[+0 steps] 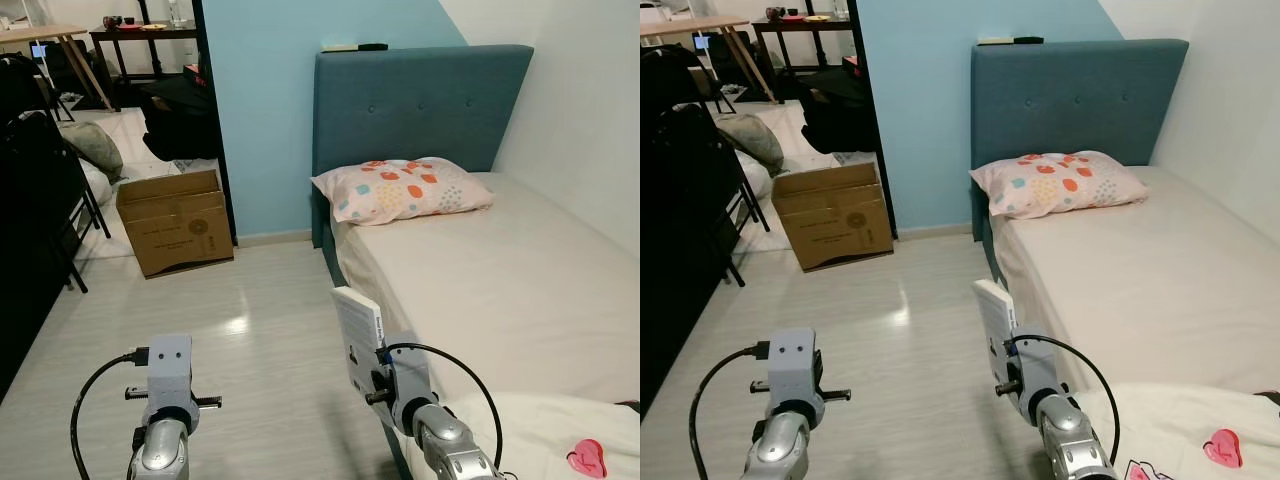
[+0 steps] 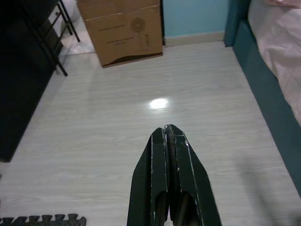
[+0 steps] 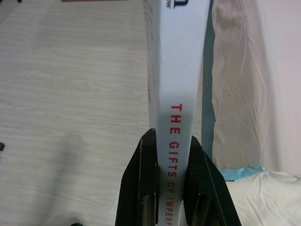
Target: Clean up the room
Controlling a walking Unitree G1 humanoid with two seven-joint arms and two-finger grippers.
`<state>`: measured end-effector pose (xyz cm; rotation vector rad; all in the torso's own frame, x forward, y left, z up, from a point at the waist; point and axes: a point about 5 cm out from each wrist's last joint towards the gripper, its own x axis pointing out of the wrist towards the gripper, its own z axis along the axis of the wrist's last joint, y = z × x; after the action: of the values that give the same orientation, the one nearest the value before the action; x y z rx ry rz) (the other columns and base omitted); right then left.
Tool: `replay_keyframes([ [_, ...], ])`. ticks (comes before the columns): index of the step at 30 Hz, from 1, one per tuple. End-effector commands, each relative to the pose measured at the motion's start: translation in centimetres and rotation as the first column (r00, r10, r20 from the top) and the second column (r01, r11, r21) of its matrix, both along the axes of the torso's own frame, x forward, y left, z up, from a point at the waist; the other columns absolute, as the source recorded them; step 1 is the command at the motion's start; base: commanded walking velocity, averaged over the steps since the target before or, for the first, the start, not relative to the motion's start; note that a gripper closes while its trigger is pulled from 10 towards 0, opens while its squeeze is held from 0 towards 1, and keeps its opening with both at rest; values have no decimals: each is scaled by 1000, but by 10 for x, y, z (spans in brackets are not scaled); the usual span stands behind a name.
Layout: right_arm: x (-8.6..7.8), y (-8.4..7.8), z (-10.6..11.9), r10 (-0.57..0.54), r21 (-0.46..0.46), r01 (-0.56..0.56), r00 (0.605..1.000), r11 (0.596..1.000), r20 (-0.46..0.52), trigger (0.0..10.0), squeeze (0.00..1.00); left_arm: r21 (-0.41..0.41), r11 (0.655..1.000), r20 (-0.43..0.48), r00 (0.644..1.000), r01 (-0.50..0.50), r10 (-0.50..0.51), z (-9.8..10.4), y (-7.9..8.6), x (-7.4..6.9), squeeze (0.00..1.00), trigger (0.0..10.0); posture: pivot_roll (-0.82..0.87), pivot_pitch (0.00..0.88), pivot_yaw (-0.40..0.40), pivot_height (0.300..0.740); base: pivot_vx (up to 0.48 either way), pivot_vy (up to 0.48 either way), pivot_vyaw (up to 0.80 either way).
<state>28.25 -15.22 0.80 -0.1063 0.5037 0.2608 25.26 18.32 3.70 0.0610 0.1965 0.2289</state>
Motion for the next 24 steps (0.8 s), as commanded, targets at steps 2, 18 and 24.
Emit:
replay_keyframes([
  [2,9,0,9,13,16,-14,1000,1000,25,10000,0,-11,1000,0,1000,18,-18,0,1,0,0,10000,-50,0,-5,740,0,0,0],
  [18,14,6,7,4,-5,-4,1000,1000,29,10000,0,-30,999,5,1000,25,-25,3,1,2,0,10000,-49,0,-9,740,0,0,0],
  [24,14,9,6,2,-3,-2,1000,1000,23,10000,0,-40,999,18,999,37,-37,4,-1,0,0,10000,-48,0,-10,740,287,0,0],
])
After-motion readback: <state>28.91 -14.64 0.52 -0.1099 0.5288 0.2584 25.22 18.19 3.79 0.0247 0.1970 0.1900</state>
